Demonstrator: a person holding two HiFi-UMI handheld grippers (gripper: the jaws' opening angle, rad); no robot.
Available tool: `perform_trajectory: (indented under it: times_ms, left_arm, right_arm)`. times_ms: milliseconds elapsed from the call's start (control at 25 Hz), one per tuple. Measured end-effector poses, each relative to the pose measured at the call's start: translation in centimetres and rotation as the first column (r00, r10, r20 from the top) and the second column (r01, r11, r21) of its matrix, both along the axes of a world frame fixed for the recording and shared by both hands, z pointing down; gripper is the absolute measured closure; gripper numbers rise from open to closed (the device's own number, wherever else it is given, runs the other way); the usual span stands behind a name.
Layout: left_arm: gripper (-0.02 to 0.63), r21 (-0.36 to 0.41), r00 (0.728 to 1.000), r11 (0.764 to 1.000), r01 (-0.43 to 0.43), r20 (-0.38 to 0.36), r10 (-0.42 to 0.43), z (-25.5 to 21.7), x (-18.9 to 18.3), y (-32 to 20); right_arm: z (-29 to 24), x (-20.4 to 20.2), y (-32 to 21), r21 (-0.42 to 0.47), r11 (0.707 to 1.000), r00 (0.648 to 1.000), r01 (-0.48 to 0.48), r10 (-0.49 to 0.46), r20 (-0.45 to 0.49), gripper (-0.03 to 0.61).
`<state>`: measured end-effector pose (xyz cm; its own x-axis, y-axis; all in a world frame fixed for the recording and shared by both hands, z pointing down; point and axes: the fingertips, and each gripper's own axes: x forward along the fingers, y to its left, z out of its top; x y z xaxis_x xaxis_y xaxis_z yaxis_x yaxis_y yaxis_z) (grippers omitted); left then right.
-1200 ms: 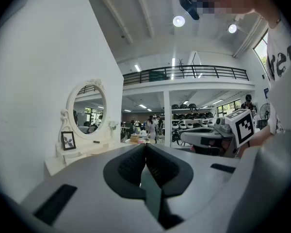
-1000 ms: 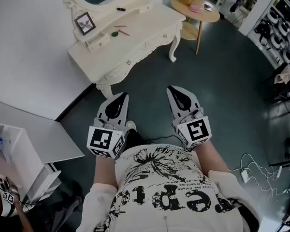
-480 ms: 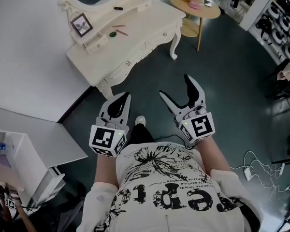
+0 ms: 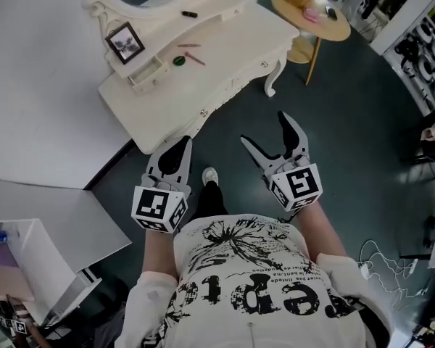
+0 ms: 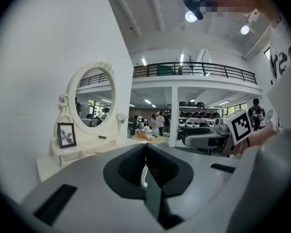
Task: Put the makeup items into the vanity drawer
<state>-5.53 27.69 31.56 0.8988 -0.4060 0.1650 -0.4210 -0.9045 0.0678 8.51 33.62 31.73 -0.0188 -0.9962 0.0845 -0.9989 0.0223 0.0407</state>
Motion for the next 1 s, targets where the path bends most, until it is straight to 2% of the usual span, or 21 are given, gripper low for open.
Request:
perform_trajectory:
  times_ms: [240, 480, 760, 1000]
  left_arm:
    - [0.6, 0.008, 1.0, 1.0, 0.002, -0.03, -0.002, -0.2, 2.1, -14.2]
    - [0.6, 0.012, 0.998, 0.999, 0.035, -0.046, -0.034, -1.0, 3.6, -24.8]
    - [0.6, 0.009, 0.997, 0.997, 0.078, -0.026, -0.078, 0.3, 4.6, -30.8]
    - [0.6, -0.007, 0.981, 0.981, 0.192, -0.002, -0.192, 2.3, 5.2, -34.3]
  right_arm:
    - [0.9, 1.8, -14.6, -0.043, 0.999, 1.0, 0.028, -0.028, -0.009, 0.152]
    - [1.7, 3.6, -25.6, -0.108, 0.993, 0.998, 0.051, -0.053, -0.017, 0.152]
    - [4.9, 4.7, -33.5, -0.222, 0.967, 0.992, 0.123, -0.123, 0.011, 0.152]
    - [8.7, 5.7, -39.5, -0.32, 0.911, 0.965, 0.259, -0.261, 0.038, 0.163]
